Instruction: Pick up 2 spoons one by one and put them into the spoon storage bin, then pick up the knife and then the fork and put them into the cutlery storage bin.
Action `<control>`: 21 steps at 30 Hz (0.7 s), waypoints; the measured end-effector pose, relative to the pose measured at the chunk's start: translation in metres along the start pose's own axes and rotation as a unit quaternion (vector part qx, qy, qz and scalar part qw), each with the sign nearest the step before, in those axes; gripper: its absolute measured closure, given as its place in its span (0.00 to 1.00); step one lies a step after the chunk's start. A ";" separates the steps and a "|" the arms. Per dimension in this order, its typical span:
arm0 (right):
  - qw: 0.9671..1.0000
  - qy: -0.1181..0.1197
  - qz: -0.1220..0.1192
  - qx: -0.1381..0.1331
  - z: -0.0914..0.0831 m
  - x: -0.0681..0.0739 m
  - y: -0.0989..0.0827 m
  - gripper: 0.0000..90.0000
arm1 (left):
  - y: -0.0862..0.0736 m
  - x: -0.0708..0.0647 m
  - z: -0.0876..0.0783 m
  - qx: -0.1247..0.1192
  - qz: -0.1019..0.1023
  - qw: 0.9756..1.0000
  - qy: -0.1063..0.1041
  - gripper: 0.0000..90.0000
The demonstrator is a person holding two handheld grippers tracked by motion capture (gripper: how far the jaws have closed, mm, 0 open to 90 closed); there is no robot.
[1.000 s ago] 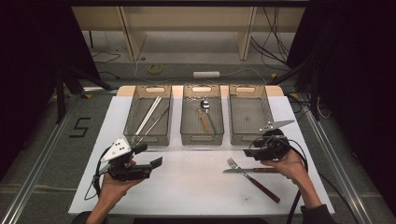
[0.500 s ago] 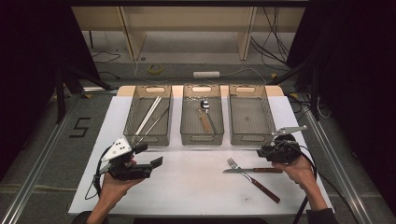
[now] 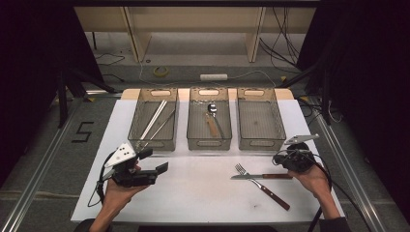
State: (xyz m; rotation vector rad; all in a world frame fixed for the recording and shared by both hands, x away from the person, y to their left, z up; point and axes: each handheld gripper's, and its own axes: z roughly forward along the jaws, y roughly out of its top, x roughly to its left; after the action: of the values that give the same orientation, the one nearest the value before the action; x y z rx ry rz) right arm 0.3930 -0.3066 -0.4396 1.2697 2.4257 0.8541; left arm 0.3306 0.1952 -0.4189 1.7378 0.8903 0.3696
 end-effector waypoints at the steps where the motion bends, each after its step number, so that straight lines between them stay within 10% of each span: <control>1: 1.000 -0.001 -0.001 0.001 0.000 0.000 0.000 1.00 | 0.000 0.000 0.000 0.000 0.000 1.000 0.000 0.20; 21: 0.998 -0.010 -0.013 0.055 0.015 -0.004 -0.009 1.00 | 0.000 -0.001 -0.001 0.000 0.001 1.000 -0.001 0.20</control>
State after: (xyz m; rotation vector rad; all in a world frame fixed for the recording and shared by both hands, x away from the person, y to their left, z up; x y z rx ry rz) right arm 0.3967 -0.3083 -0.4571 1.2740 2.4978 0.7064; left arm 0.3294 0.1947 -0.4186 1.7396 0.8868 0.3695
